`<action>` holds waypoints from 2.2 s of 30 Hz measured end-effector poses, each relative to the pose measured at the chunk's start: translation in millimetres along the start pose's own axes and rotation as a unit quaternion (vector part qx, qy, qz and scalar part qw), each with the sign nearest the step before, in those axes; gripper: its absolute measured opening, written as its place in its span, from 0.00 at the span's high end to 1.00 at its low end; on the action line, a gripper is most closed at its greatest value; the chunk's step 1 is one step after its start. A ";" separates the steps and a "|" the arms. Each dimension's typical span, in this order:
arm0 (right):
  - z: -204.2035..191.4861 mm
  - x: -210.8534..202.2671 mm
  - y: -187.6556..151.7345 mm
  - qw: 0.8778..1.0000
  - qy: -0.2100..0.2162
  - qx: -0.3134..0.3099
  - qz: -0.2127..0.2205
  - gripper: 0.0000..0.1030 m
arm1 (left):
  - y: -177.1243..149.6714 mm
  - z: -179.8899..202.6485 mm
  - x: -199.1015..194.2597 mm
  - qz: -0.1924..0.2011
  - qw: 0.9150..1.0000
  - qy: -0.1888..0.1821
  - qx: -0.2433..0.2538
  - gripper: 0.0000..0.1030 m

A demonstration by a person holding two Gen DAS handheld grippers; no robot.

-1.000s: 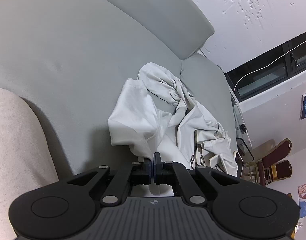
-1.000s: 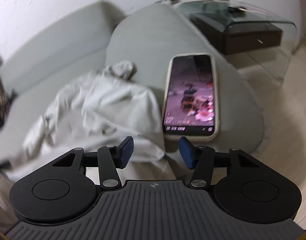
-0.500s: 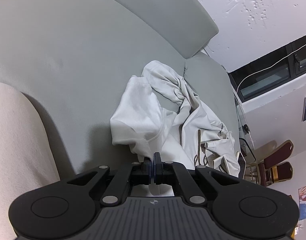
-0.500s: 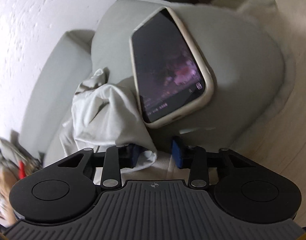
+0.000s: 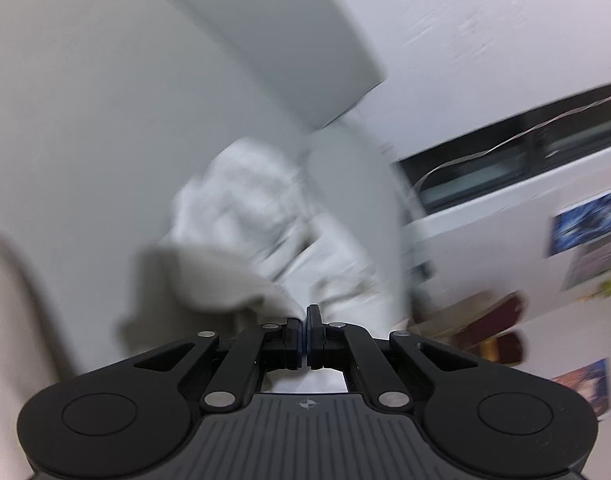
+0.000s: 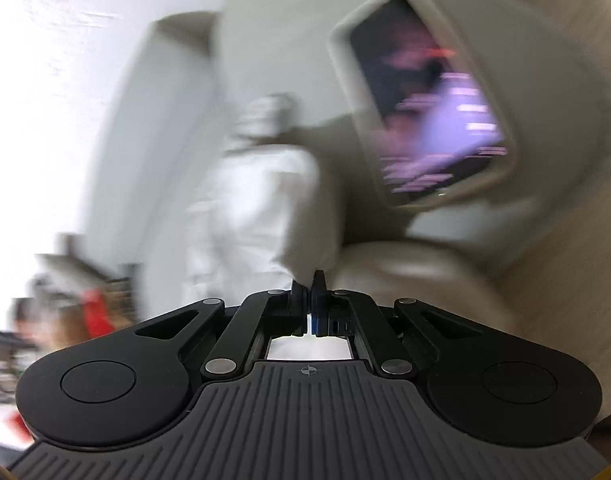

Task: Fold clothes
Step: 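Lift the T-shirt high with both grippers holding its shoulders, then lower the T-shirt flat onto the sofa and open both grippers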

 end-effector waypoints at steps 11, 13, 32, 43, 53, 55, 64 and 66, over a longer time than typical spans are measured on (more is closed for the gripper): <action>-256.0 -146.7 62.0 0.937 0.241 -0.151 0.203 0.99 | 134.1 242.3 -208.1 0.329 0.912 -0.145 0.195 1.00; -267.5 -152.3 62.7 0.938 0.237 -0.149 0.206 0.99 | 130.7 253.0 -234.4 0.360 0.899 -0.146 0.200 1.00; -343.5 -100.3 47.6 0.923 0.165 -0.268 0.223 0.99 | 161.9 237.0 -256.5 0.434 0.873 -0.020 0.220 1.00; -381.7 44.4 187.7 0.920 0.069 -0.262 0.282 0.99 | 306.6 159.2 -129.4 0.359 0.924 0.008 0.133 1.00; -238.9 142.9 179.4 0.960 0.002 -0.214 0.183 0.99 | 236.6 25.1 -54.3 0.290 0.949 0.070 0.098 1.00; -188.5 170.4 161.2 0.971 -0.023 -0.187 0.145 0.99 | 211.1 -26.9 -36.3 0.266 0.957 0.101 0.055 1.00; -48.2 221.2 80.6 0.982 -0.122 -0.135 0.044 0.99 | 132.9 -171.4 -10.8 0.182 0.961 0.207 -0.037 1.00; -44.9 213.9 74.9 0.979 -0.133 -0.144 0.048 0.99 | 127.0 -175.5 -17.1 0.178 0.961 0.211 -0.033 1.00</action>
Point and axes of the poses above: each gripper's, at about its wrist camera, not at the fingertips, and x roughly the way its jaws point, z to its right, y to its top, the point moved 9 cm from there along x, roughly the way its jaws point, and after that the axes turned 1 degree about -z, right-handed, at the moved point
